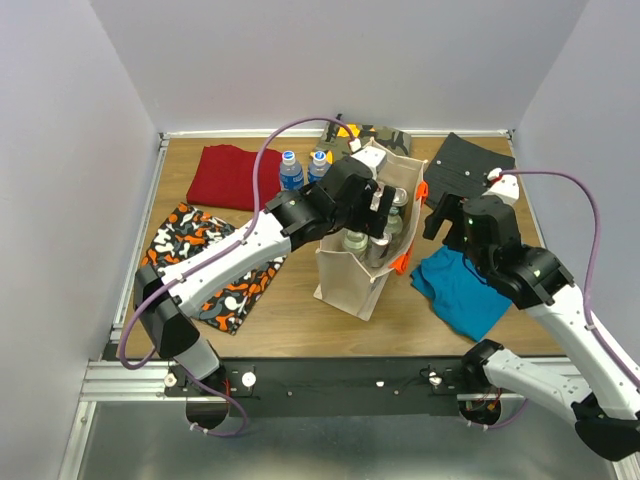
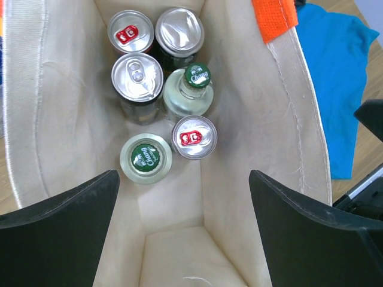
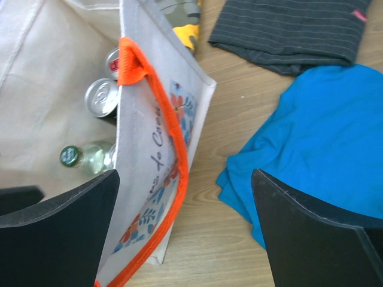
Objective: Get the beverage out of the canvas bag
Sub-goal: Take out the drink from the canvas bag.
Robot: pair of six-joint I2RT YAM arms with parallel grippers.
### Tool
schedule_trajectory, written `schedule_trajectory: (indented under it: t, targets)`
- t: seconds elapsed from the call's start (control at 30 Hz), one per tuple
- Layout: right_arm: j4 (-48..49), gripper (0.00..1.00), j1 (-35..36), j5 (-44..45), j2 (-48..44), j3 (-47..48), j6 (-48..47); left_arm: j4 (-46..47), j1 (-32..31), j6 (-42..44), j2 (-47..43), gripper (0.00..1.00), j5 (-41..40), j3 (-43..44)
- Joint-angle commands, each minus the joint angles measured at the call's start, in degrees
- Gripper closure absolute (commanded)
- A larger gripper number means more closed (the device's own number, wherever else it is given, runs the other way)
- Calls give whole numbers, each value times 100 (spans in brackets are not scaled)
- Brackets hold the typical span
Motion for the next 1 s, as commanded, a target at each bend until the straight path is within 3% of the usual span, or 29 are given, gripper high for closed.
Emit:
schedule_trajectory:
  t: [0.0, 0.43, 0.7, 0.97]
  targets:
    - [-645, 0, -25, 595, 310, 475, 263, -86, 56, -134, -120, 1, -176, -112]
    - [-611, 0, -25, -512, 135, 476, 369, -305, 65, -451, -93, 2, -263, -175]
    - [-637, 0, -25, -653, 372, 827, 369, -570, 135, -433, 171, 8, -149, 239]
    - [-567, 0, -25, -662, 223, 731, 8, -340, 135, -670, 205, 14, -79, -77]
